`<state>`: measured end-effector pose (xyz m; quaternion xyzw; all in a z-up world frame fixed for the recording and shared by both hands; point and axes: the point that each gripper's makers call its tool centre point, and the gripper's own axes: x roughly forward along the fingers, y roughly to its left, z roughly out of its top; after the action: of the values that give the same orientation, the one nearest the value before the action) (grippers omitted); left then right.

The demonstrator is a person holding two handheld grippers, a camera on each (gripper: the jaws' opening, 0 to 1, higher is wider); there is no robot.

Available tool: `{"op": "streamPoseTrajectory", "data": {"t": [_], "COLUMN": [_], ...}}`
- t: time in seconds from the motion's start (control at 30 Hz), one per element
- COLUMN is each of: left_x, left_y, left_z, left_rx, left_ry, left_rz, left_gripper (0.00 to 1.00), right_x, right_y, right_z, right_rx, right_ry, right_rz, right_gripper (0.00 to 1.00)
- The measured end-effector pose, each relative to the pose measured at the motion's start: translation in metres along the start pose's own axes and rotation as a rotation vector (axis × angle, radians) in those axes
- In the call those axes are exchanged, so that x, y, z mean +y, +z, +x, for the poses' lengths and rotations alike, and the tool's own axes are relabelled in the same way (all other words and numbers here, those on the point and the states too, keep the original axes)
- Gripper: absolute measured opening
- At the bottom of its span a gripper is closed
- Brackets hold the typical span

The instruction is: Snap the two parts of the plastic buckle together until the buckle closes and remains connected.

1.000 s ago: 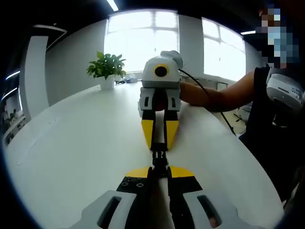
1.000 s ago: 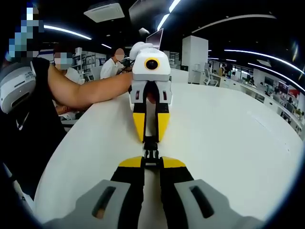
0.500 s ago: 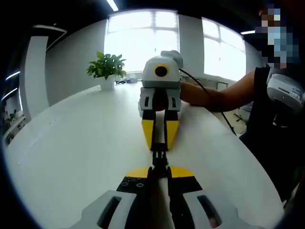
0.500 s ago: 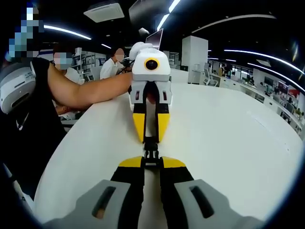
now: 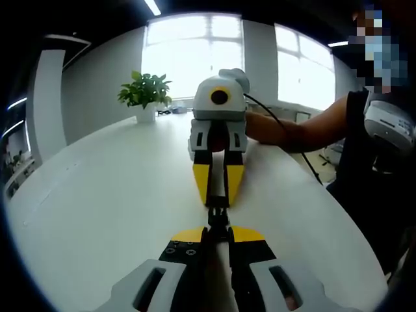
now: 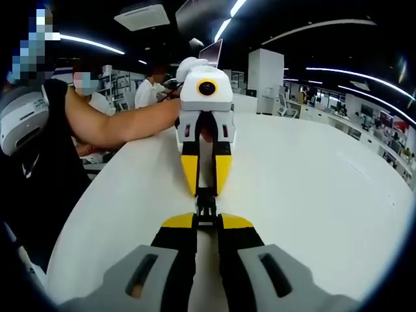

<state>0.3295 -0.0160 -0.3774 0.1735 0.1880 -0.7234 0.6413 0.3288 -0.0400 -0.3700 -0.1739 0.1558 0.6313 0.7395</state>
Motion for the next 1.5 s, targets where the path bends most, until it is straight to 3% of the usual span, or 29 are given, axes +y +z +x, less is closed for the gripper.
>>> {"op": "streamPoseTrajectory", "data": {"t": [0.73, 1.5], "left_x": [-0.0043, 0.0041], "left_y": [0.0031, 0.0047], "left_z": [0.0068, 0.0097], "left_rx": [0.000, 0.013], "left_ry": [-0.002, 0.025], "left_rz": [0.002, -0.010], "left_gripper": [0.10, 0.08], "right_x": [0.0027, -0.0044], "right_y": [0.0014, -0.0007], "right_z": [0.0023, 0.0018], "right_rx": [-0.004, -0.007], "right_ry": [0.007, -0.014], "right_rz": [-0.011, 0.008], "right_gripper": [0.10, 0.08]}}
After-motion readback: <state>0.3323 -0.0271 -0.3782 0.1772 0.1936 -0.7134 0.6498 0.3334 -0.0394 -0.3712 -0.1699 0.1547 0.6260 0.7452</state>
